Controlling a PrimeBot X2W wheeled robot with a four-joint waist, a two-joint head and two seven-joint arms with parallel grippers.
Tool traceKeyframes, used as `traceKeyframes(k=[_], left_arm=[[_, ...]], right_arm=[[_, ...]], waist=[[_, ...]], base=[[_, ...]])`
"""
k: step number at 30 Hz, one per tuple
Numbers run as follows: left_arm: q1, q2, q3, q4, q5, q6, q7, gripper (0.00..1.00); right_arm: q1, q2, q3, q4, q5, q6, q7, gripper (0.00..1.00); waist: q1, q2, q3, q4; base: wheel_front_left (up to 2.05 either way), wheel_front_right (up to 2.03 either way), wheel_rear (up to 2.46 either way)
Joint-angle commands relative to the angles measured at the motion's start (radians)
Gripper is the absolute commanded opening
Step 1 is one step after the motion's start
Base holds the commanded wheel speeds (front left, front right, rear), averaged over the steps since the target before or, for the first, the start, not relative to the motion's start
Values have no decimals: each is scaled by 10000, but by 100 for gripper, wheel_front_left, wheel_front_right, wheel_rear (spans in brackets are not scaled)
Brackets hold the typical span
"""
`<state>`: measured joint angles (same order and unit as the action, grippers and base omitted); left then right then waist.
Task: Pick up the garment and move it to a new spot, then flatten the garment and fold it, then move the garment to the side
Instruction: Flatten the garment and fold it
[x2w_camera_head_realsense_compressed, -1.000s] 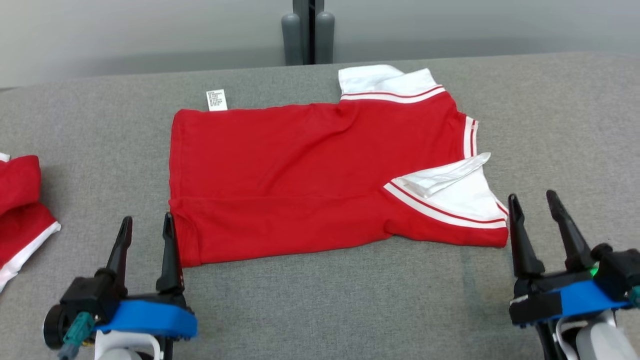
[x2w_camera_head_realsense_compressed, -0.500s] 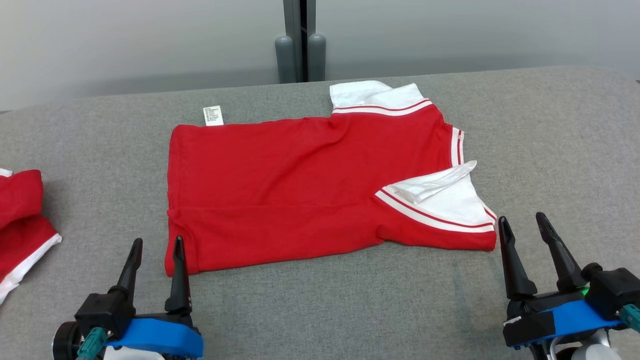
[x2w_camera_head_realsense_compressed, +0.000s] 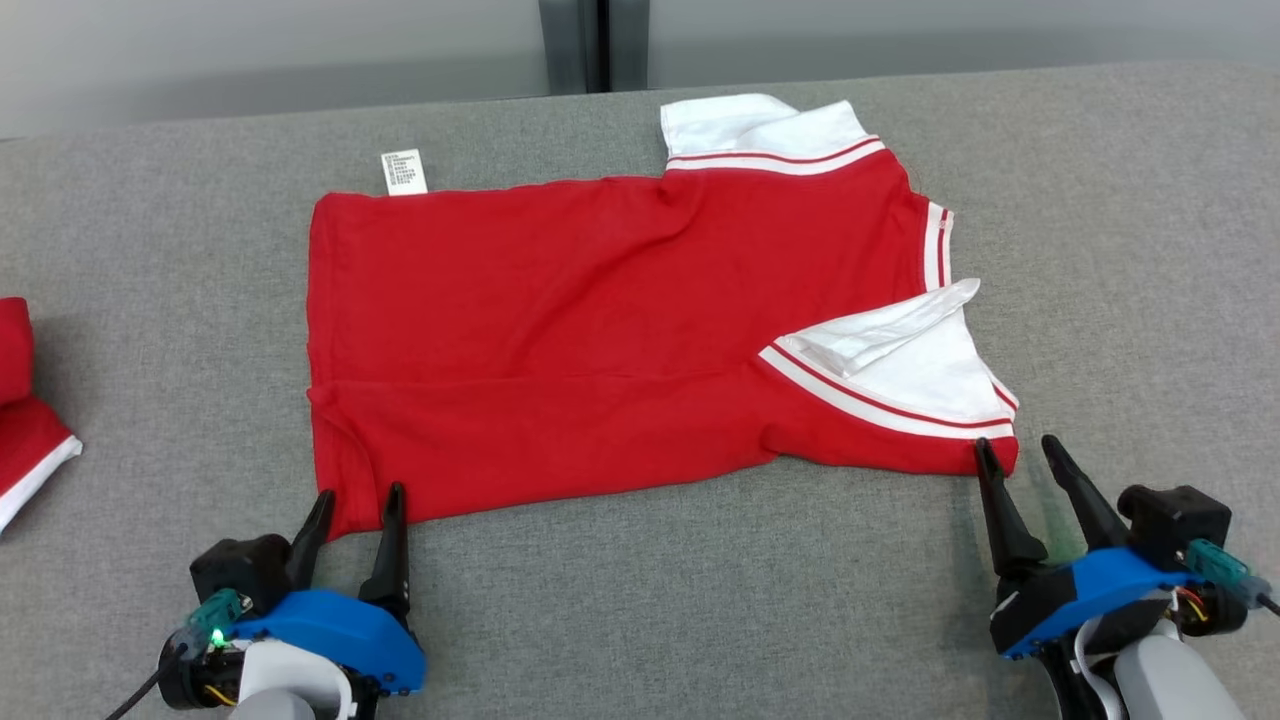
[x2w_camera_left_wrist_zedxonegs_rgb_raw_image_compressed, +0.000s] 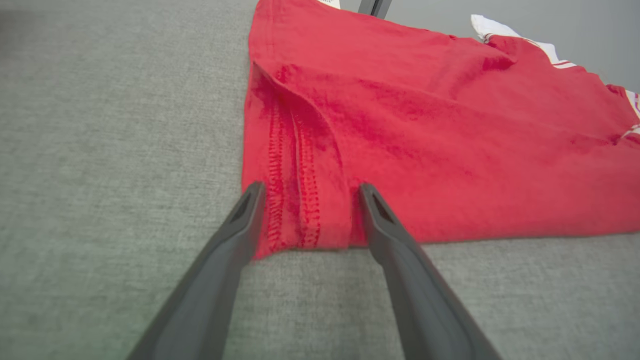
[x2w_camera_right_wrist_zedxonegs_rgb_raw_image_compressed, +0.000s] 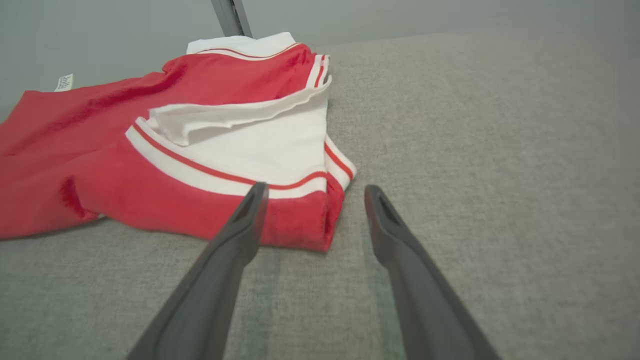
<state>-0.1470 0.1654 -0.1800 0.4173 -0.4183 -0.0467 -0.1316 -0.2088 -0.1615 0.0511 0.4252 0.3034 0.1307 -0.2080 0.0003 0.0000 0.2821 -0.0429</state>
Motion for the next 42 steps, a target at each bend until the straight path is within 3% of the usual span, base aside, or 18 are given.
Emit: traceKeyframes(k=[1, 3, 5, 6, 7, 8, 15, 24, 30, 42], left_arm=[[-226, -9, 50, 226, -210, -100, 126, 100], [-355, -67, 82, 593, -489, -234, 412, 100], [-464, -68, 57, 912, -716, -344, 745, 100], [-490, -81, 62, 1022, -839, -397, 863, 48], [-525, -31, 38, 1095, -868, -449, 919, 16], [-540, -22, 12, 1137, -974, -486, 997, 0], [-369, 288, 36, 492, -971, -555, 708, 0], [508, 730, -88, -1228, -964, -249, 1497, 0], [1859, 1146, -17, -2624, -1177, 171, 2571, 0], [2781, 1360, -112, -3299, -1450, 484, 3457, 0]], right_arm=[[-304, -70, 122, 293, 126, 2, -59, 100], [-662, -86, 348, 770, 320, 2, -32, 98], [-985, -176, 524, 1188, 529, 2, -65, 36], [-1105, -189, 609, 1336, 598, 2, -62, 10], [-1226, -214, 684, 1450, 693, 3, -84, 0], [-1320, -256, 749, 1549, 779, 3, -122, 0], [-1336, -565, 906, 1565, 1438, 2, -411, 0], [-106, -723, 783, 620, 1956, 2, -432, 0], [1790, -390, 182, -987, 1856, 2, 140, 0], [3893, 599, -715, -3588, 962, 2, 1369, 0]], waist=[[-3, 0, 76, 35], [-3, 0, 113, 55], [-3, 0, 158, 70], [-3, 0, 168, 78], [-3, 0, 183, 89], [-3, 0, 190, 104], [-3, 0, 111, 242], [-3, 0, -336, 324], [-3, 0, -964, 402], [-3, 0, -1220, 393]], base=[[0, 0, 0], [0, 0, 0], [0, 0, 0], [0, 0, 0], [0, 0, 0], [0, 0, 0], [0, 0, 0], [0, 0, 0], [0, 0, 0], [0, 0, 0]])
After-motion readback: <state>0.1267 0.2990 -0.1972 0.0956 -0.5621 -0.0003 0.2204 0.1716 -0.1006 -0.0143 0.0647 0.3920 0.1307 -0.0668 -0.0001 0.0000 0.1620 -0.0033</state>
